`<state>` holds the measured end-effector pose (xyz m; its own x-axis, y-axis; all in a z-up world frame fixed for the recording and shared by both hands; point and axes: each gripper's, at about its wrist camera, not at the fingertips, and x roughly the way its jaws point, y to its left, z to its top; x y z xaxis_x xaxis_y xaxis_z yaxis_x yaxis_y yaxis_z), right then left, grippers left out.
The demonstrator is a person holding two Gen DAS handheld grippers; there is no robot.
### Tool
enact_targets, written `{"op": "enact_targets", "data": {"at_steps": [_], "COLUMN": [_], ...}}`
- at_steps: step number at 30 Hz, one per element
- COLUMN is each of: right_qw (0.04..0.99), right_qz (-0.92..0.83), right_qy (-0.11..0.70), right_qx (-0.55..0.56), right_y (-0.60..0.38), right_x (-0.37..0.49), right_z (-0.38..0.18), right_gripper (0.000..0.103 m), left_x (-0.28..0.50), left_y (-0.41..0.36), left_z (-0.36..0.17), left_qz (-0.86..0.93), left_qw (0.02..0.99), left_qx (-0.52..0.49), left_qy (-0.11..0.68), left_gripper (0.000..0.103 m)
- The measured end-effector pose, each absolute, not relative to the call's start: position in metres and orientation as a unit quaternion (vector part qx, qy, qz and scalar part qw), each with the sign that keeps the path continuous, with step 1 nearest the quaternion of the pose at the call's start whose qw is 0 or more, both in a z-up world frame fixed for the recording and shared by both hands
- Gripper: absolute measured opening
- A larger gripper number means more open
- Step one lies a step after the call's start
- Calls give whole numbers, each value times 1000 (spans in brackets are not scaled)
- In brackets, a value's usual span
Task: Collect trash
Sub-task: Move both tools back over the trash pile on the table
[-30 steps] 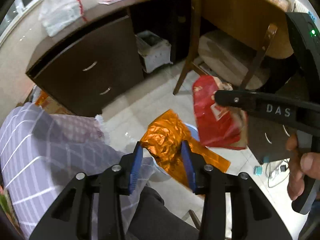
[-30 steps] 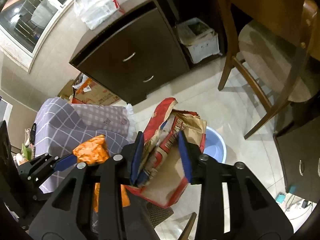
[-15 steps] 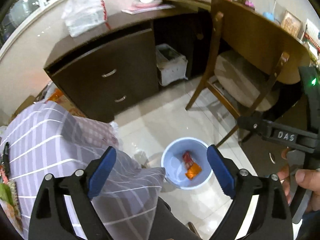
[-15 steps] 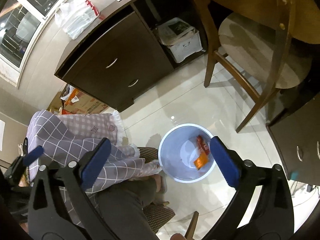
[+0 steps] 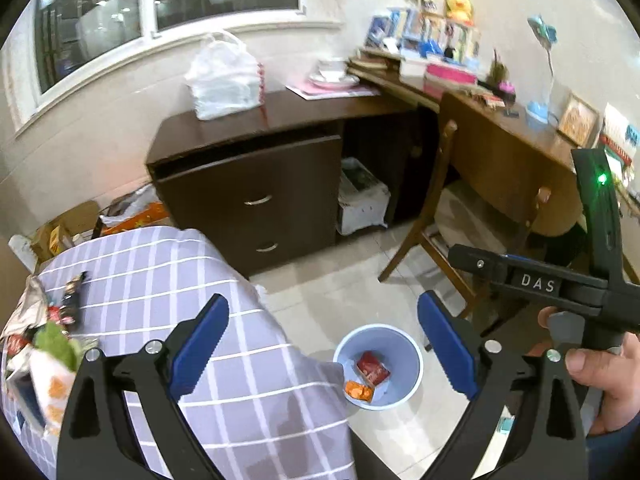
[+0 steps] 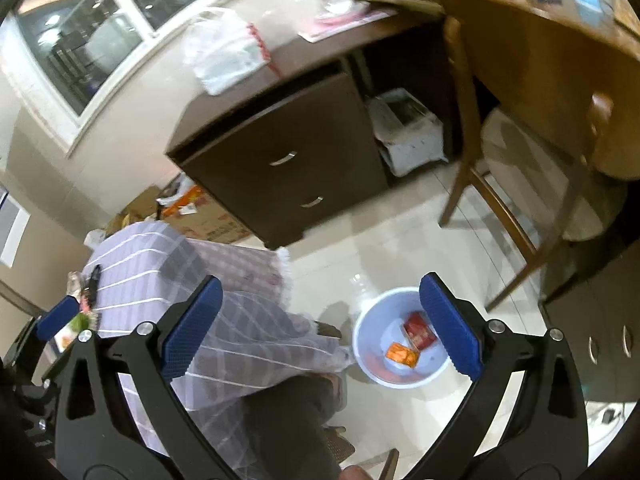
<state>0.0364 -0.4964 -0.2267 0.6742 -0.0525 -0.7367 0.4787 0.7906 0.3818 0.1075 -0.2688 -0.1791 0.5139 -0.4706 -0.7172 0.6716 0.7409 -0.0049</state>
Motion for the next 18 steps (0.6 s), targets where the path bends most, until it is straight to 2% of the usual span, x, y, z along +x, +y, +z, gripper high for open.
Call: {"op": "enact_targets", "data": {"at_steps": [10,18], "right_qw": [899,908], "right_qz": [-82,0], "right_qy": [362,371], "right_qx": [234,196], "right_y": [-415,-329], "right_x": [65,98], "right_z": [-180,-165], "right_gripper": [97,97], "left_x": [108,102], "left_y": [-170,-81], "left_z": [-146,-133], "left_qz": [-265,-171], "left_qw": [901,934], "left_qx": [88,60], "left_qy": [333,307], "left_gripper": [93,93]}}
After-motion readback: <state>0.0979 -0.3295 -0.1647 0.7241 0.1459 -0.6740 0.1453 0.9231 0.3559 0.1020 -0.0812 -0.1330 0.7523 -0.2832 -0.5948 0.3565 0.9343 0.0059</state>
